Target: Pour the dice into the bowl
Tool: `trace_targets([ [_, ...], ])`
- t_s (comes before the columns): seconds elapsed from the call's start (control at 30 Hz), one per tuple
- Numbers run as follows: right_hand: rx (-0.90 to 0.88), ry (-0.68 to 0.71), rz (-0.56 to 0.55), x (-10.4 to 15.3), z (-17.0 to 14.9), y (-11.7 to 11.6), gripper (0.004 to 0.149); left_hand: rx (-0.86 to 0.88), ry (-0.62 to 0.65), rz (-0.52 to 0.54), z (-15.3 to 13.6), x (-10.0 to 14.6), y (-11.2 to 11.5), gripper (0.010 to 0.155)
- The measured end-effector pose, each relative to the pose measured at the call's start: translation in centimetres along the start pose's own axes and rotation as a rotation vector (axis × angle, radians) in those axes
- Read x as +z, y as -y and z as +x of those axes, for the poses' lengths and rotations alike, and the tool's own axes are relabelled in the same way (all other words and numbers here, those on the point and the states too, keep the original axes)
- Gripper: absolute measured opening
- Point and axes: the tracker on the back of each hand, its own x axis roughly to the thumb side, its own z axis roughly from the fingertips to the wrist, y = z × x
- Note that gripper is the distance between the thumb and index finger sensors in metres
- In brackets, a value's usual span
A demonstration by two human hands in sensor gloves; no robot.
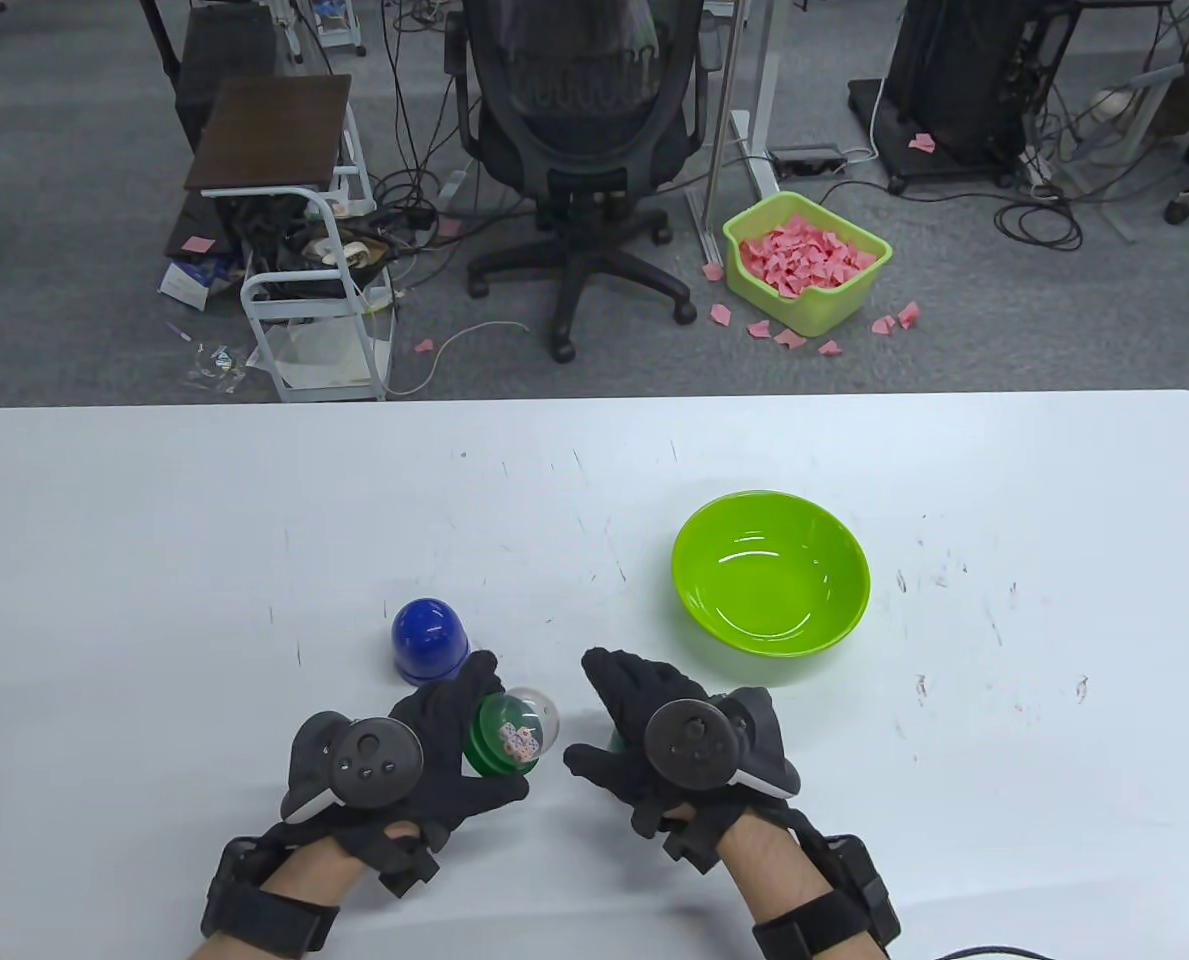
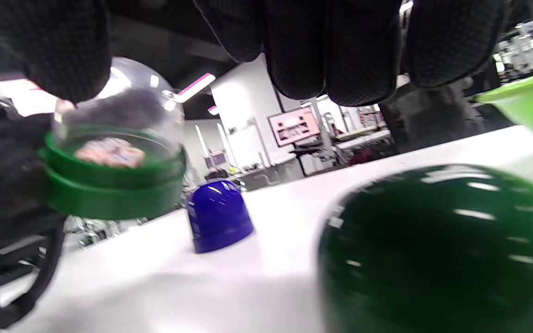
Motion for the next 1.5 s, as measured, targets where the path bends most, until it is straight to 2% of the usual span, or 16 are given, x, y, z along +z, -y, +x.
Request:
trace_targets([
  [0.3, -0.05, 0.086, 0.028, -0.3, 2.3, -1.7, 0.086, -0.042, 0.064, -0.013, 1.9, 0.0, 0.4, 0.11],
  [0.5, -0.105, 0.068, 0.019, -0.3, 2.7, -2.0, 0.085, -0.067, 0.071, -0.012, 2.2, 0.1, 0.5, 0.11],
  [0.67, -0.078, 0.083, 0.028, -0.3, 3.2, -2.0, 0.085, -0.103, 0.08, -0.027, 2.6, 0.0, 0.7, 0.112],
  [1.0, -0.088, 0.094, 0.025, -0.4, 3.4, -1.8, 0.085, -0.057, 0.095, -0.055, 2.7, -0.3, 0.5, 0.111],
  [1.13, -0.056, 0.118, 0.008, -0.3, 3.5, -1.3, 0.083, -0.012, 0.093, -0.048, 2.3, -0.3, 0.5, 0.111],
  [1.2, -0.057, 0.115, -0.016, -0.3, 3.3, -0.8, 0.084, -0.041, 0.091, -0.032, 2.2, -0.2, 0.4, 0.11],
  [1.4, -0.078, 0.059, -0.08, 0.2, 1.9, 1.1, 0.083, -0.053, 0.068, -0.012, 1.5, 0.0, 0.3, 0.109],
  [1.5, -0.007, 0.031, -0.102, 0.4, 1.0, 2.3, 0.083, -0.061, 0.058, -0.01, 1.2, 0.0, 0.2, 0.108],
])
